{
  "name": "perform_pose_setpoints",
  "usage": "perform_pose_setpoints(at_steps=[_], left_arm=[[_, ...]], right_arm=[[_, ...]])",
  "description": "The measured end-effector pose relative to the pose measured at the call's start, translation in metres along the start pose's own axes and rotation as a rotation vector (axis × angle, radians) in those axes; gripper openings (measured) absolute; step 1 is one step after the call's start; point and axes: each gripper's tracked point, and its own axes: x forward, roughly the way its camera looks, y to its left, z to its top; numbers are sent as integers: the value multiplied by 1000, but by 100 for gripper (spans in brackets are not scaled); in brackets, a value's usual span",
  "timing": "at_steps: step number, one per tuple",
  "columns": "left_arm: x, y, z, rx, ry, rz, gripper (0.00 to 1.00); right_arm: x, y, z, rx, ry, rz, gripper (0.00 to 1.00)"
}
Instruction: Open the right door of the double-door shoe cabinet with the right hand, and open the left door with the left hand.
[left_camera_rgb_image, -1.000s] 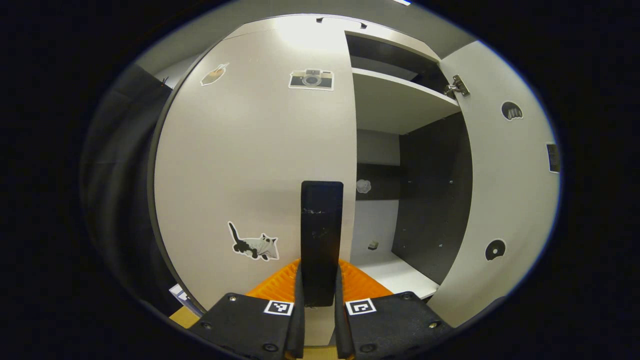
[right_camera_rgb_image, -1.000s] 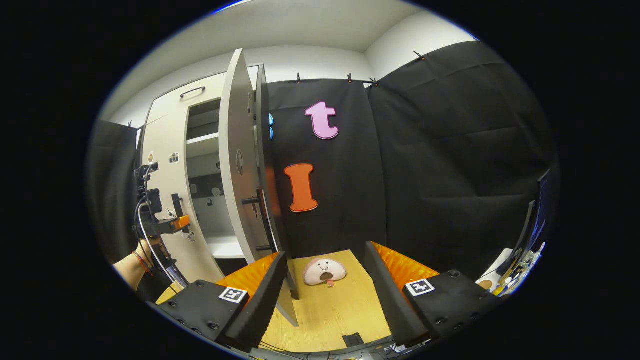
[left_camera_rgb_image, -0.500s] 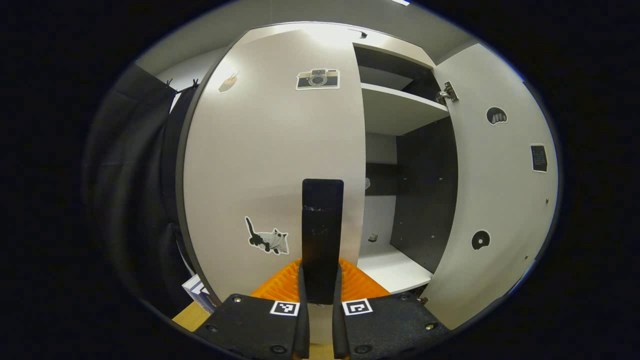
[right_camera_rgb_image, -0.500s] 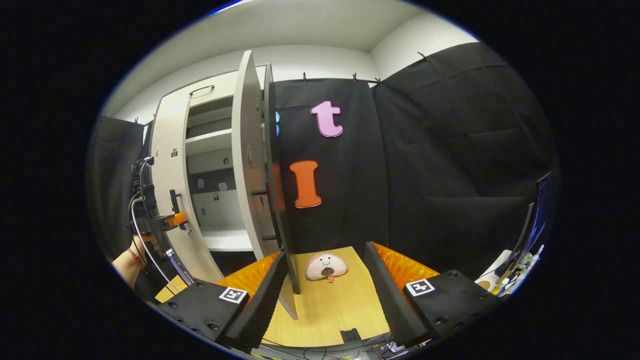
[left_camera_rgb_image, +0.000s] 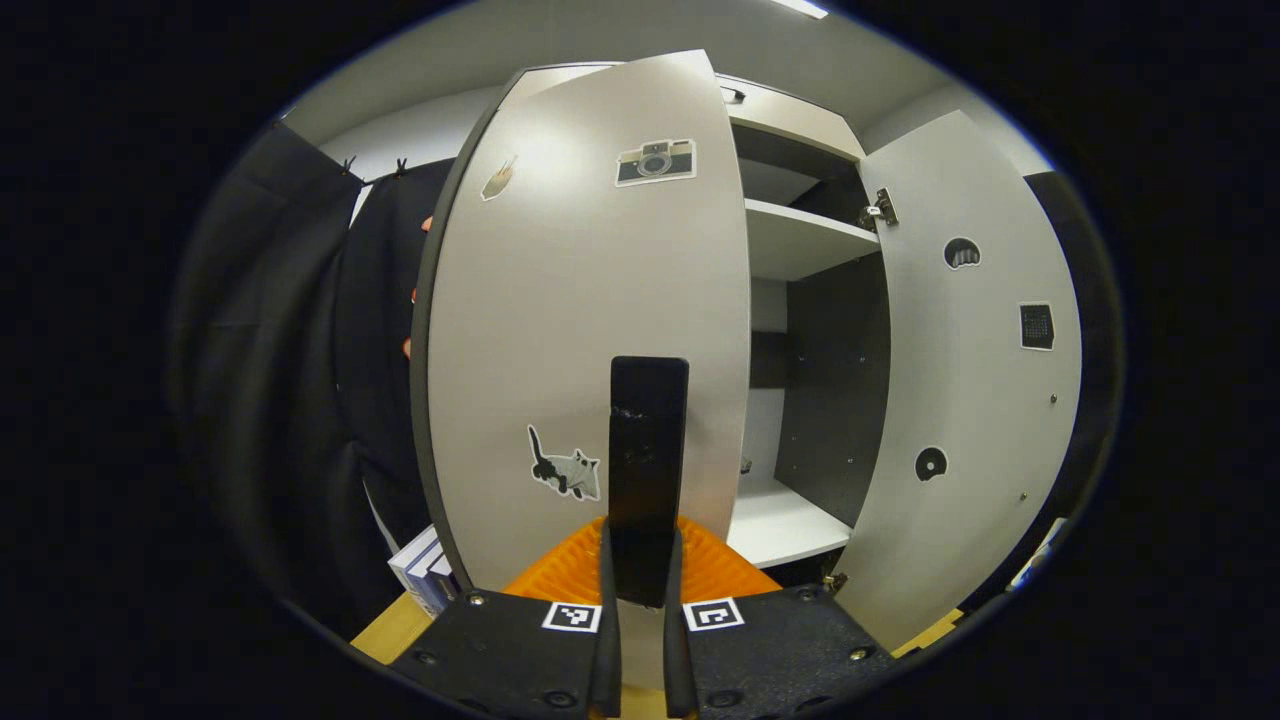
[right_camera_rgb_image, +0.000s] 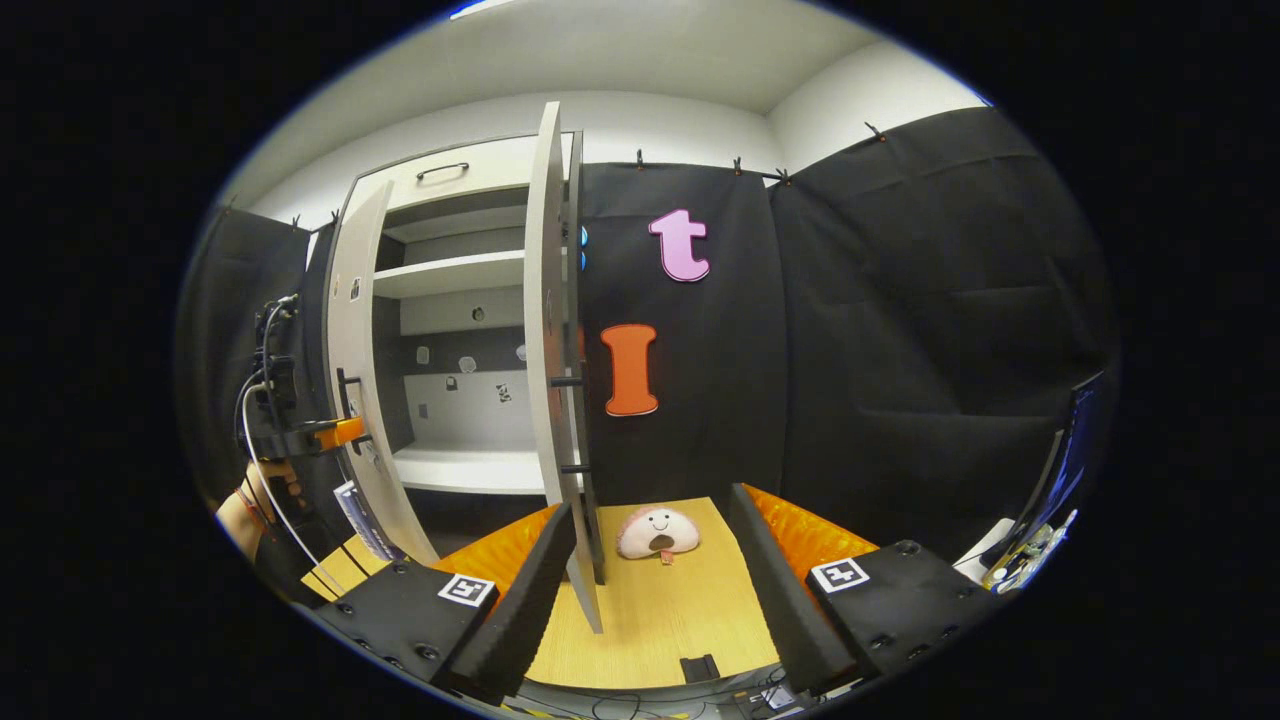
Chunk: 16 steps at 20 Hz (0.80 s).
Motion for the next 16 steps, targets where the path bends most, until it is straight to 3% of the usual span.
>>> perform_pose_setpoints(at_steps=[7, 16], left_arm=[[-10, 5, -1, -21, -3, -14, 15], [-25, 18, -1, -39, -16, 0, 16]], right_arm=[[1, 8, 1, 35, 1, -15, 99], [7, 42, 9, 31, -23, 41, 99]])
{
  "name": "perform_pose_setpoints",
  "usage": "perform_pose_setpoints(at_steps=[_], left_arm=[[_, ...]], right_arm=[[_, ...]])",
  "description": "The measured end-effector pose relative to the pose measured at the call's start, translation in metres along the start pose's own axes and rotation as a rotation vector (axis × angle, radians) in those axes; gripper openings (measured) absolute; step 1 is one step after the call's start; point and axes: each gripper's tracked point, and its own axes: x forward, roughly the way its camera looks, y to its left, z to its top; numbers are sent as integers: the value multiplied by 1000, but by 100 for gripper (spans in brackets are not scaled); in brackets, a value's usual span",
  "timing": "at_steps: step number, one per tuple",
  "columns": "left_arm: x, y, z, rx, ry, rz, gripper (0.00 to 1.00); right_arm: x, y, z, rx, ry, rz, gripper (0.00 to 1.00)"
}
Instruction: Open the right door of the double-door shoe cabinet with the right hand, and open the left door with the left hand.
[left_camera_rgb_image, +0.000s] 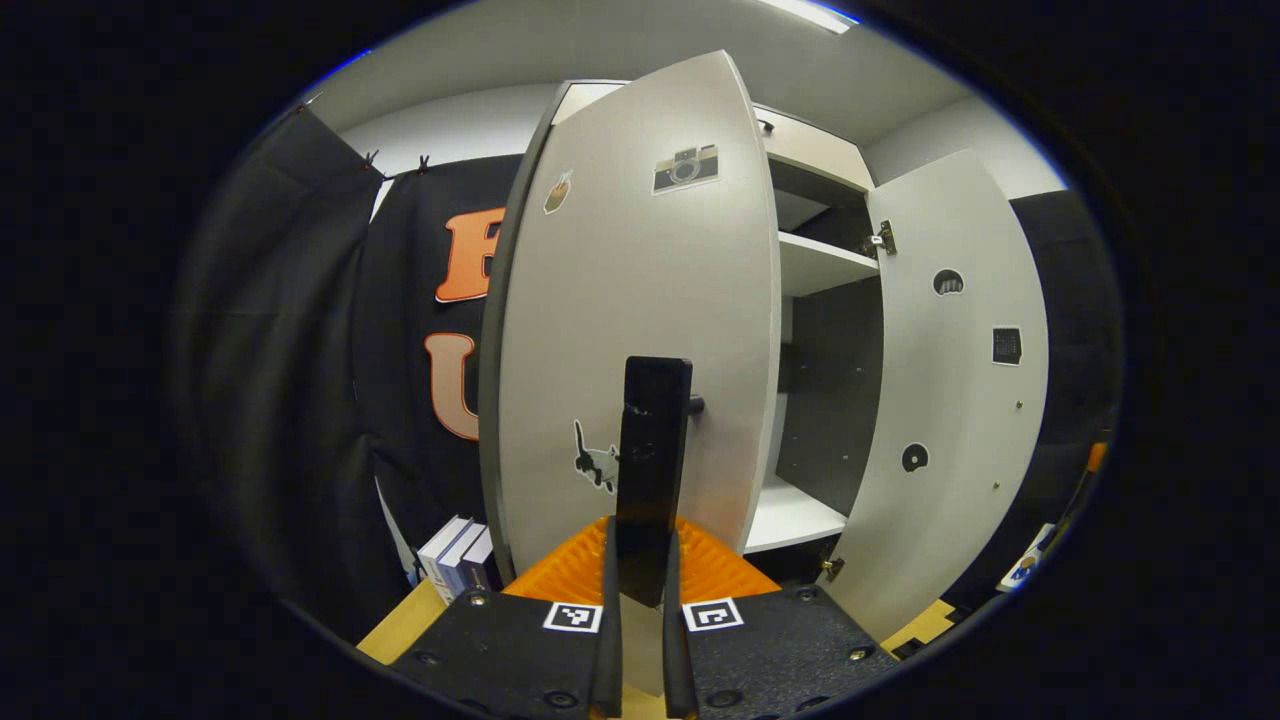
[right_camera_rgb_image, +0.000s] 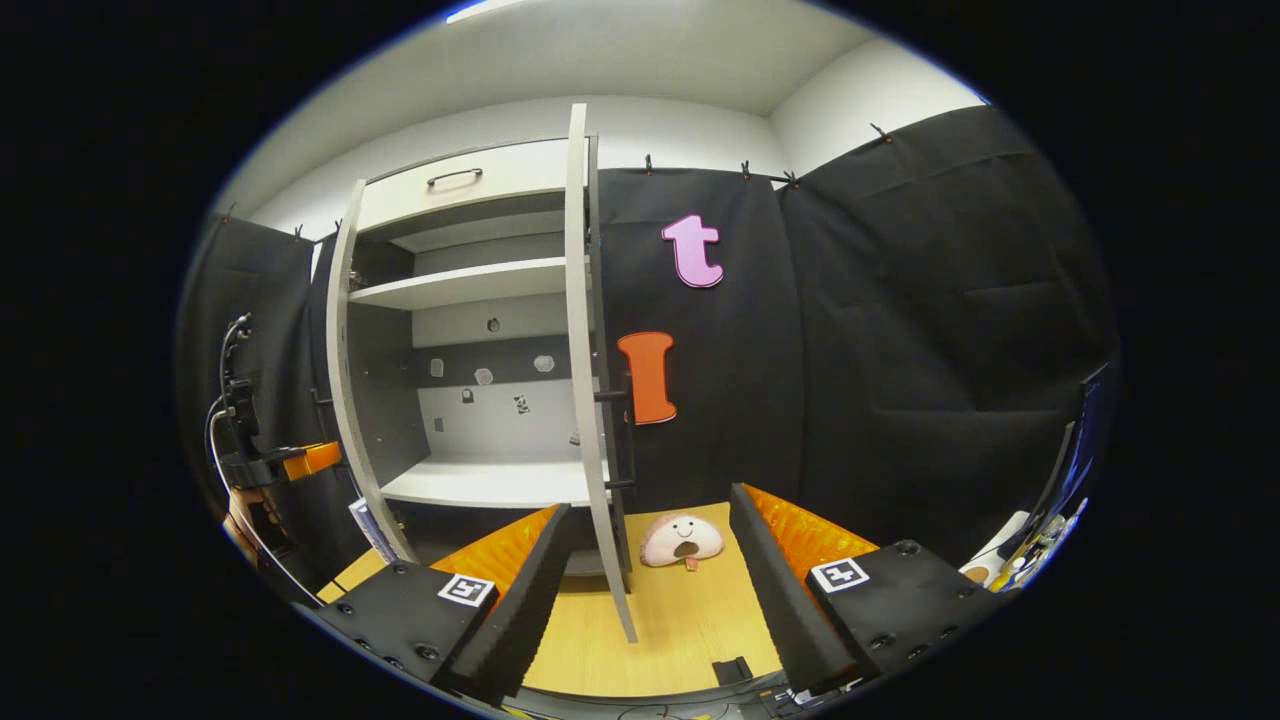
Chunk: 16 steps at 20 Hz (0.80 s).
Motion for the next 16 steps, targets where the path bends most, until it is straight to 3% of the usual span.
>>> perform_pose_setpoints(at_steps=[5, 10, 16], left_arm=[[-7, 14, 1, 20, -2, 30, 14], [-9, 24, 2, 29, -7, 60, 5], [-11, 29, 3, 26, -8, 61, 4]], right_arm=[[15, 15, -2, 17, 8, 25, 99], [26, 26, -5, 20, 16, 44, 99], [30, 41, -4, 12, 13, 67, 99]])
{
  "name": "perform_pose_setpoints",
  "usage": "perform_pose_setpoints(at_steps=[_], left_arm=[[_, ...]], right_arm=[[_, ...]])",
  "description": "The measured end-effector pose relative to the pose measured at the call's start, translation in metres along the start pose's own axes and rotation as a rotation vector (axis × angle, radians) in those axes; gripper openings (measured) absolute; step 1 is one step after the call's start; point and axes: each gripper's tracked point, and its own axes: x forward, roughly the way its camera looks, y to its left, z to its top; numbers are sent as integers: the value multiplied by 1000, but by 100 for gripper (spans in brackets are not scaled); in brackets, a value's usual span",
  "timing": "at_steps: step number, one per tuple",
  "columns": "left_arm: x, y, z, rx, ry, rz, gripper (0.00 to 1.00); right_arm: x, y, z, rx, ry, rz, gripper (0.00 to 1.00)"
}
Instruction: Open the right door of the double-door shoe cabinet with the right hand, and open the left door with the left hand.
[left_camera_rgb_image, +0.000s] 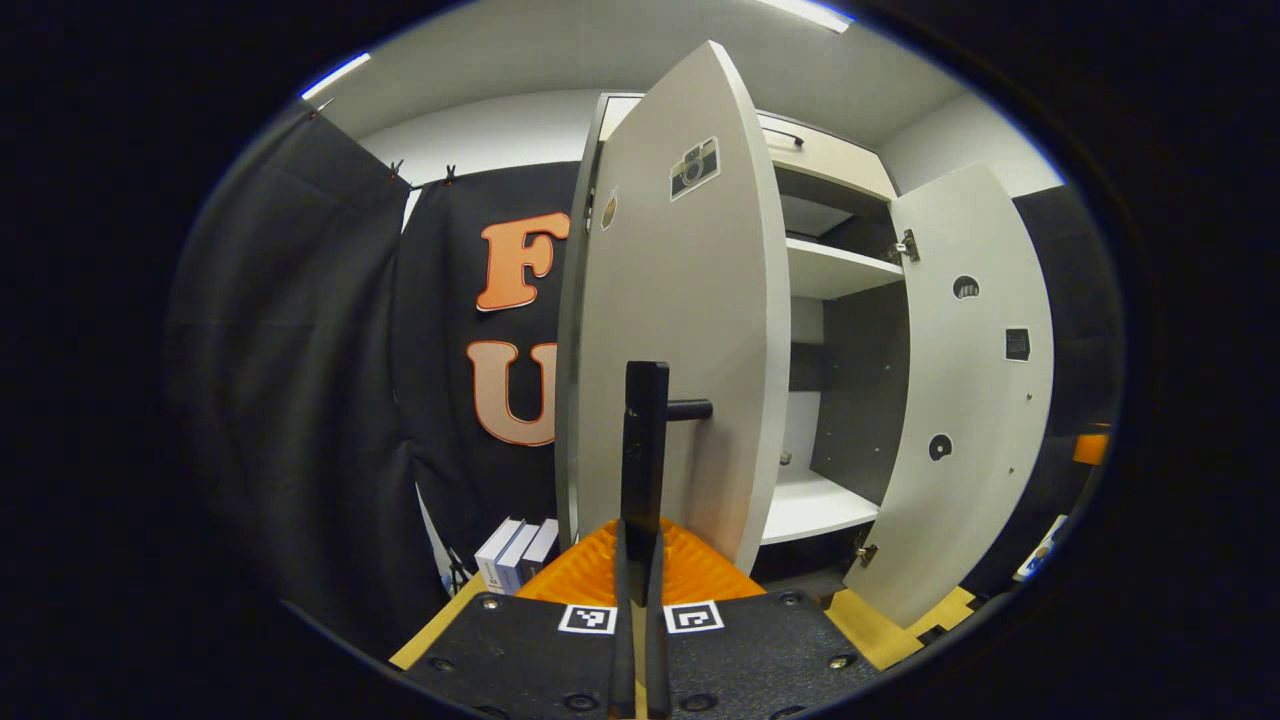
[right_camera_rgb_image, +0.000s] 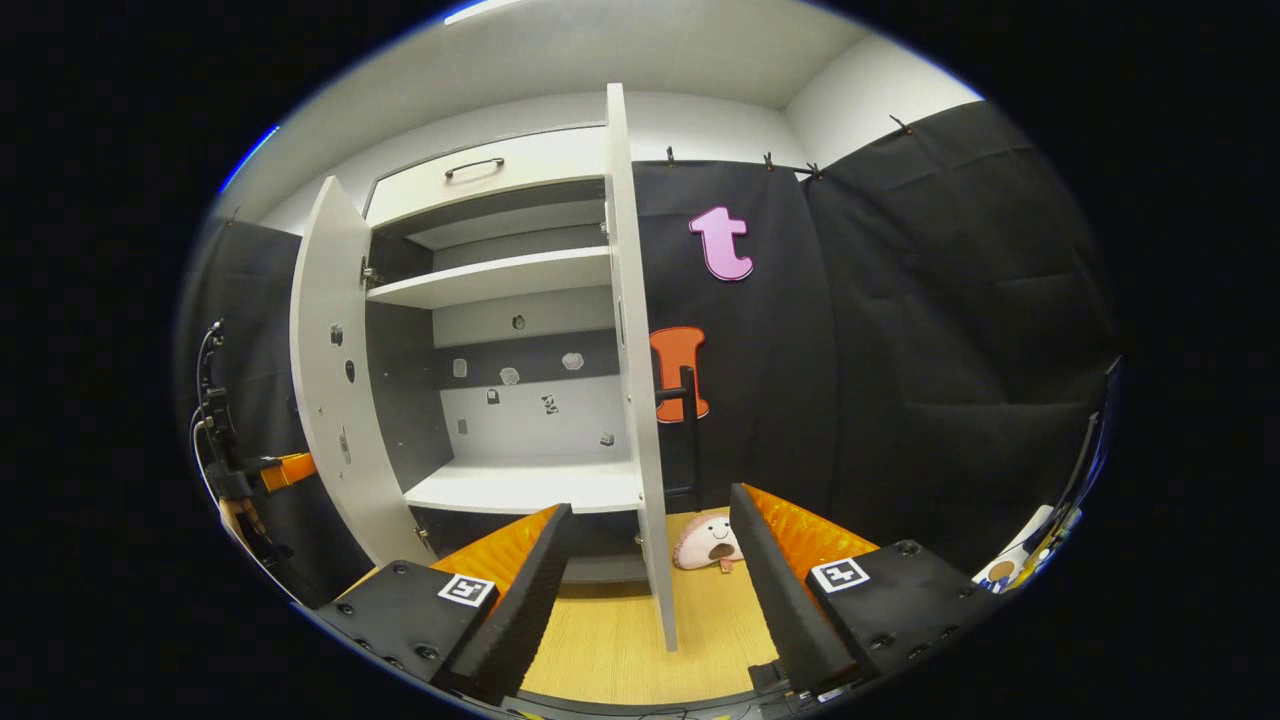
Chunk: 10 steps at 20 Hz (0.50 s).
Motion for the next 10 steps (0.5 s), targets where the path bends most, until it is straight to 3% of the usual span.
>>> perform_pose_setpoints(at_steps=[10], left_arm=[[0, 13, 3, -11, -13, 18, 3]], right_arm=[[10, 18, -2, -12, 4, 0, 99]])
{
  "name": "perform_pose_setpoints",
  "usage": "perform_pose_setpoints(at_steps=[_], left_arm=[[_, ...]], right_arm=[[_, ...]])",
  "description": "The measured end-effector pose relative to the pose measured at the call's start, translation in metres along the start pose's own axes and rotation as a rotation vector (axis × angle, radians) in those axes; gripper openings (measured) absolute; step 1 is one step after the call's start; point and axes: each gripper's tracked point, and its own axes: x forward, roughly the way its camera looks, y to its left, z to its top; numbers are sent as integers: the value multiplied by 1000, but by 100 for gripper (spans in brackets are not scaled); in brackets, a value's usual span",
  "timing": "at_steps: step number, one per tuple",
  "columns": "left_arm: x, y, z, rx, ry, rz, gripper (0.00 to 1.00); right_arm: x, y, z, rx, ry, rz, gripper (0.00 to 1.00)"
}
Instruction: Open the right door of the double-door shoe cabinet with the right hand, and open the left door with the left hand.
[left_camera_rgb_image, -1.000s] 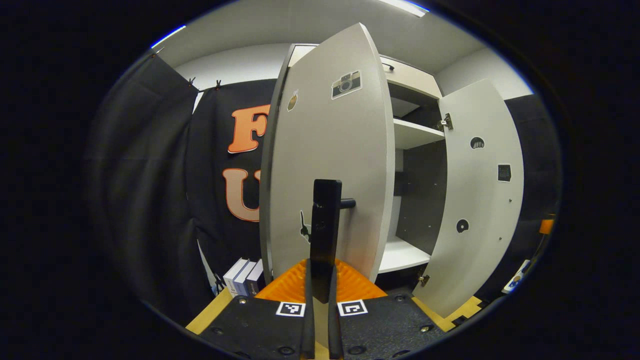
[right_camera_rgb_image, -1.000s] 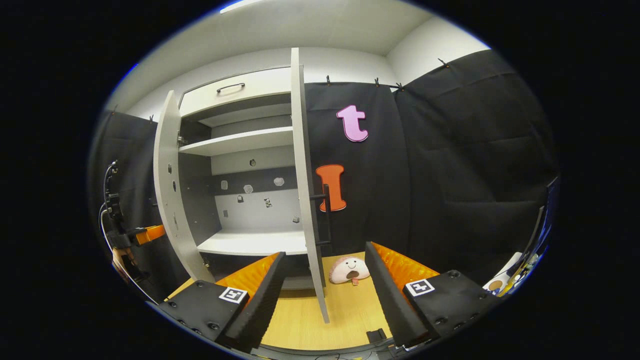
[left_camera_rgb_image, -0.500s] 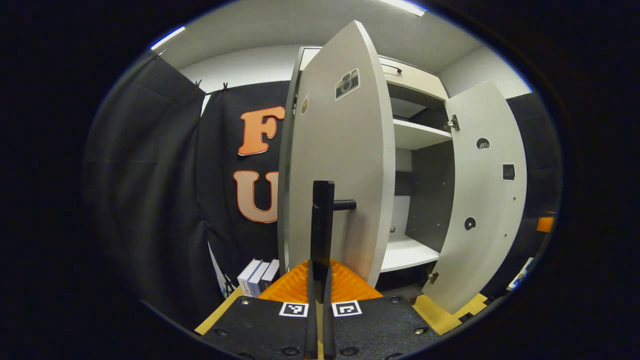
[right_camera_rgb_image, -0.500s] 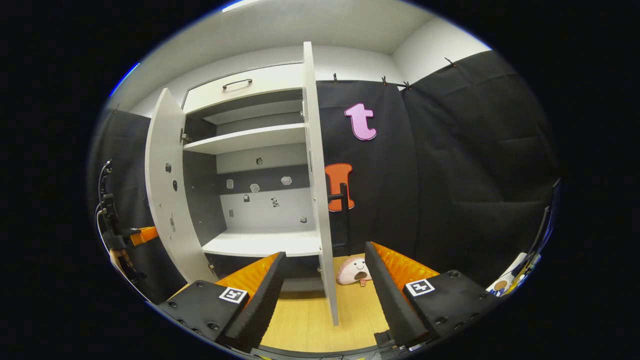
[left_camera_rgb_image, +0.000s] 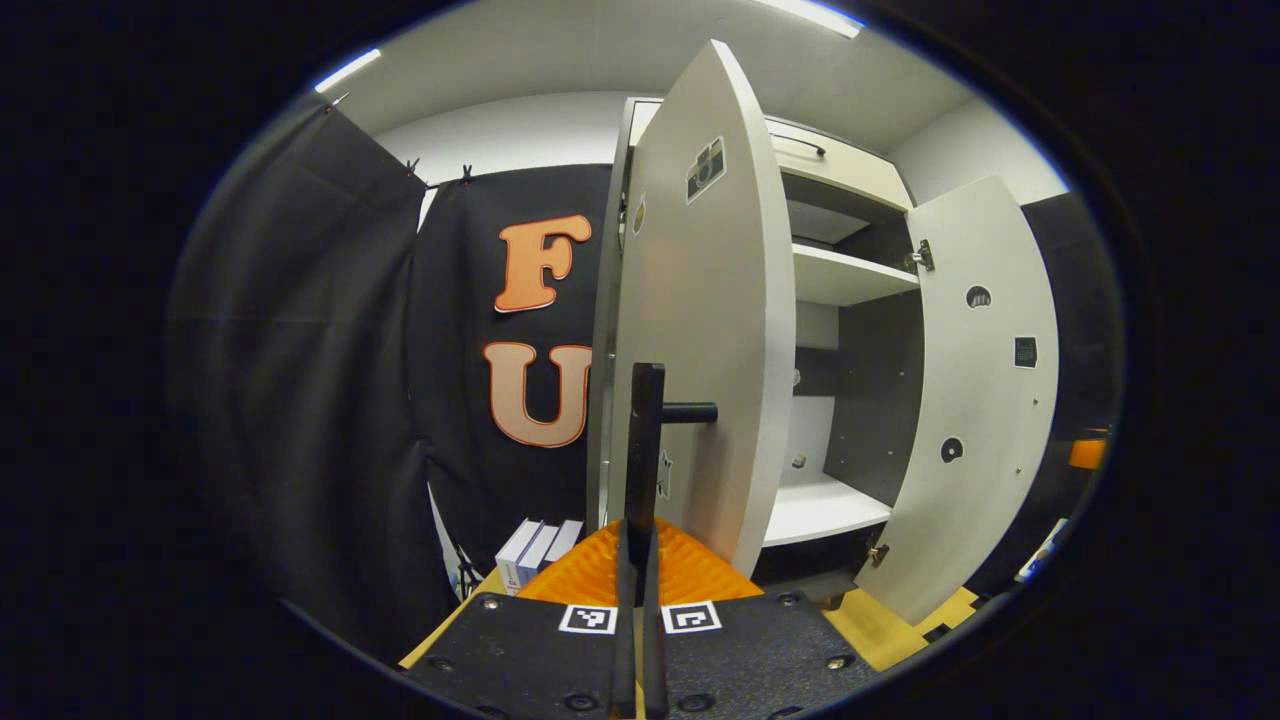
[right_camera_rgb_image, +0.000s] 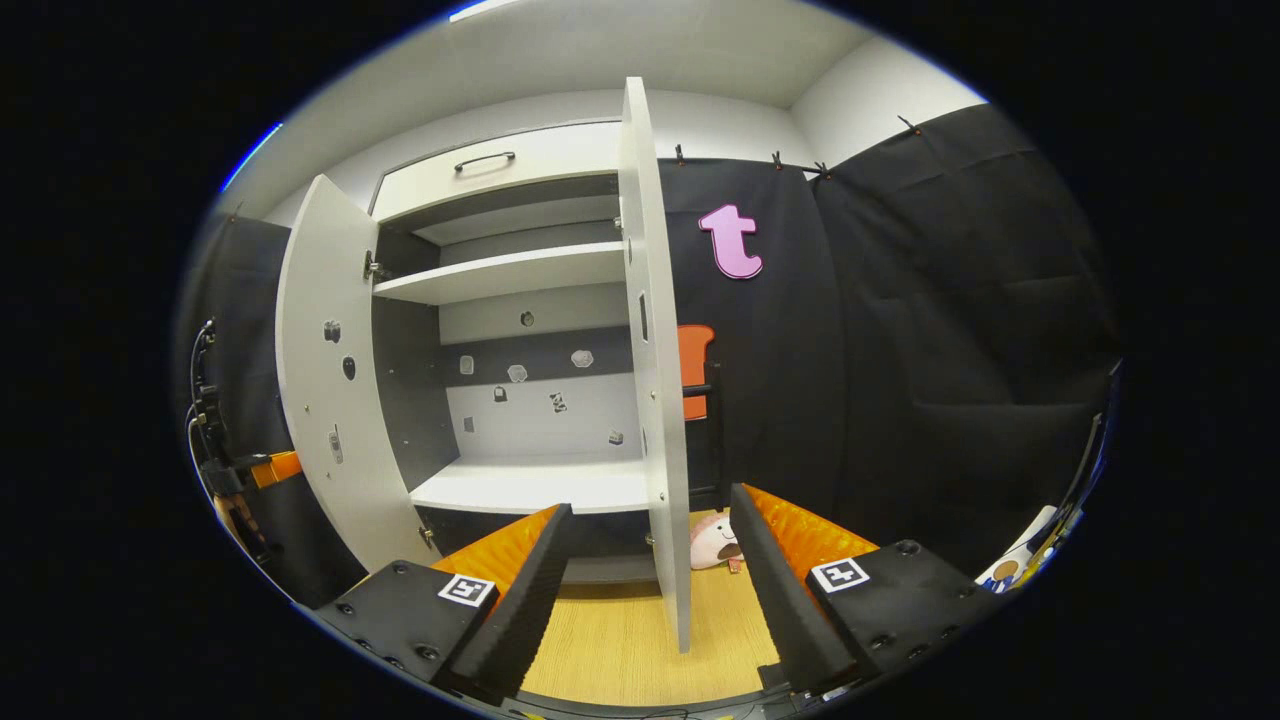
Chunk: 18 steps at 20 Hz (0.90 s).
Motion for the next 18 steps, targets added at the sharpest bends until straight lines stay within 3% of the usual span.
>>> perform_pose_setpoints(at_steps=[7, 12, 15, 18], left_arm=[[1, 10, 2, 6, -6, -3, 2], [-5, 18, -1, -41, 8, 27, 2], [-13, 7, 4, -104, 7, 5, 0], [-21, 18, 9, -82, -5, 49, 0]], right_arm=[[9, 25, 2, -6, -4, 25, 99], [14, 32, 1, -6, 3, 28, 99], [15, 31, 4, -6, 0, 26, 99], [13, 25, 6, -12, 1, 14, 99]])
